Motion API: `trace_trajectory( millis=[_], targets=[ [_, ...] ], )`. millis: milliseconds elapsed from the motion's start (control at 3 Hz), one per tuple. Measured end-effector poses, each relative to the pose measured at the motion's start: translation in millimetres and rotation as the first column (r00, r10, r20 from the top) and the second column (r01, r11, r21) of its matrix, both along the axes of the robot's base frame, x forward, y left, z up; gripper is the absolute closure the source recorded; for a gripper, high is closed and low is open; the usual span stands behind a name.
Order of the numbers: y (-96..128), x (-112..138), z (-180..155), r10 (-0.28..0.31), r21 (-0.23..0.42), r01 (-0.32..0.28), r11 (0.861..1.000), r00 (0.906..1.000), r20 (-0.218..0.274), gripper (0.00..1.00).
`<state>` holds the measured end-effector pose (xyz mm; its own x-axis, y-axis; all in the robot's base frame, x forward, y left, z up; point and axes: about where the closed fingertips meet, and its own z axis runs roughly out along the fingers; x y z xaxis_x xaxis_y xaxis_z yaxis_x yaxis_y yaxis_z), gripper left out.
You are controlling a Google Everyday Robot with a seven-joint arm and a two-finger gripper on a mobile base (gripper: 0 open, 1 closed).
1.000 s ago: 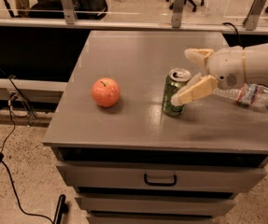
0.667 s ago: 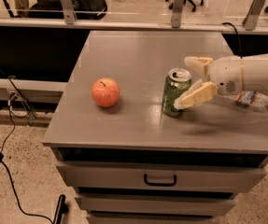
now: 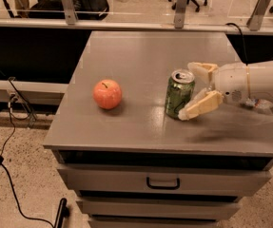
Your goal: Knock green can over
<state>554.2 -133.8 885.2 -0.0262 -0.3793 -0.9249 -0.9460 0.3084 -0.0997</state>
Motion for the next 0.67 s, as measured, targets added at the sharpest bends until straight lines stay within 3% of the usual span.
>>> trace_trajectory(
  millis=[333,667],
  targets=[
    [0.1,-0.6,-0.4,0.001,-0.001,-0.001,1.000,1.0000,0.001,0.00],
    [2.7,-0.7,-0.1,0.006,0.000,-0.006,1.000,1.0000,0.001,0.17]
  ],
)
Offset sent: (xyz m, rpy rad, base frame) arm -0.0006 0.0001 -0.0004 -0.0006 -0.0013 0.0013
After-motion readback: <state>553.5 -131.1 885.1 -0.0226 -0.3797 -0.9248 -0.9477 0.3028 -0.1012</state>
